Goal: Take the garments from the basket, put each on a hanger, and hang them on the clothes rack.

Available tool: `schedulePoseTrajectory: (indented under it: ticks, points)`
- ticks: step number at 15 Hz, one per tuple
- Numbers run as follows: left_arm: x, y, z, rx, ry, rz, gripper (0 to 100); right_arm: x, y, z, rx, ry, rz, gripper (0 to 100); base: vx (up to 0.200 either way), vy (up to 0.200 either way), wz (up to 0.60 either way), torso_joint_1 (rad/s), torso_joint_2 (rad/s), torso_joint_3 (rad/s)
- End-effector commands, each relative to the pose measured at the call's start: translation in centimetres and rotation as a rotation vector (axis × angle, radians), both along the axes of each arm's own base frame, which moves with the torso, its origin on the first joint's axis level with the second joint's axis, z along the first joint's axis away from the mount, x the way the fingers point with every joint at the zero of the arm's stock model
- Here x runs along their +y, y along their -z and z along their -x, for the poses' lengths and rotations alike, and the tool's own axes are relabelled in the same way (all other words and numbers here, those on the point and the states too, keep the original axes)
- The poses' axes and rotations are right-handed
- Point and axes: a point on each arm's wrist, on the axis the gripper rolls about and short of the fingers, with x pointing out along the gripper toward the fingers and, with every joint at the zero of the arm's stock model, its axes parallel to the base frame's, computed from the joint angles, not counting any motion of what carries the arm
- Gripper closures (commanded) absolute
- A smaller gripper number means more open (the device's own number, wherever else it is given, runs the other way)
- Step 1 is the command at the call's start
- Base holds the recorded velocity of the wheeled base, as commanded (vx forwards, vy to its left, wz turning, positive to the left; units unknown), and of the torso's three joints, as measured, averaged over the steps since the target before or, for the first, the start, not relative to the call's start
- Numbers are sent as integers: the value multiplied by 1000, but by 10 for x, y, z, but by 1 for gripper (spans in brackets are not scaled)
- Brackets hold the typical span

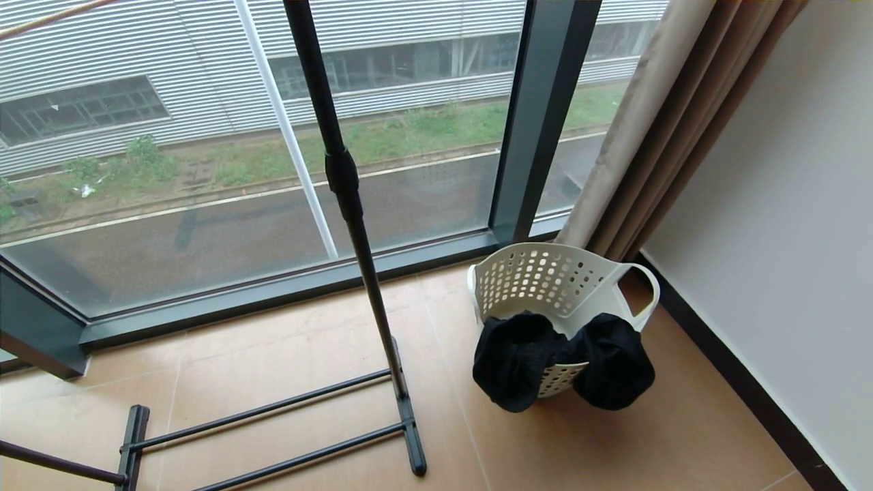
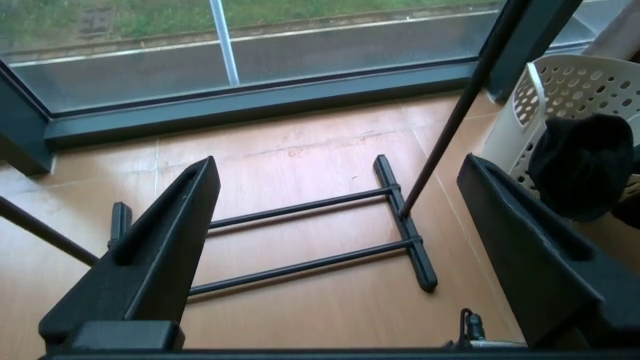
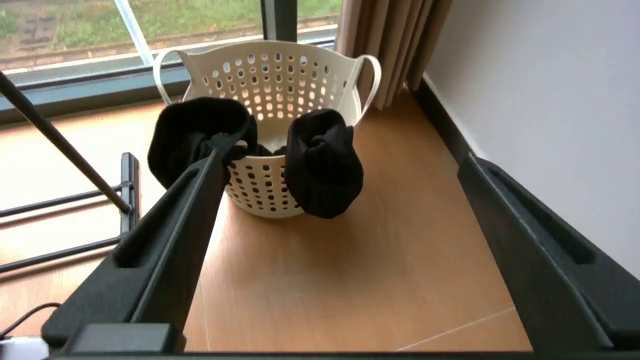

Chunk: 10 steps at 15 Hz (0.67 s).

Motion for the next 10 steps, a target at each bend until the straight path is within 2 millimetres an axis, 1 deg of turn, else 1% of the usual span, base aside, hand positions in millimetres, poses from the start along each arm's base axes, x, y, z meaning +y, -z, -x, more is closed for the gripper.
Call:
schedulePoseTrajectory:
  ticks: [1, 4, 10]
  points:
    - [0, 0, 0, 1, 0, 1, 0, 0, 0, -1, 13, -1, 0, 0, 0, 0, 0, 2, 7, -193]
    - [0, 0, 0, 1, 0, 1, 0, 0, 0, 1, -15, -1, 0, 0, 0, 0, 0, 4, 7, -206]
    - [0, 0, 0, 1, -2, 1, 0, 0, 0, 1, -9, -1, 1, 0, 0, 0, 0, 4, 3, -199]
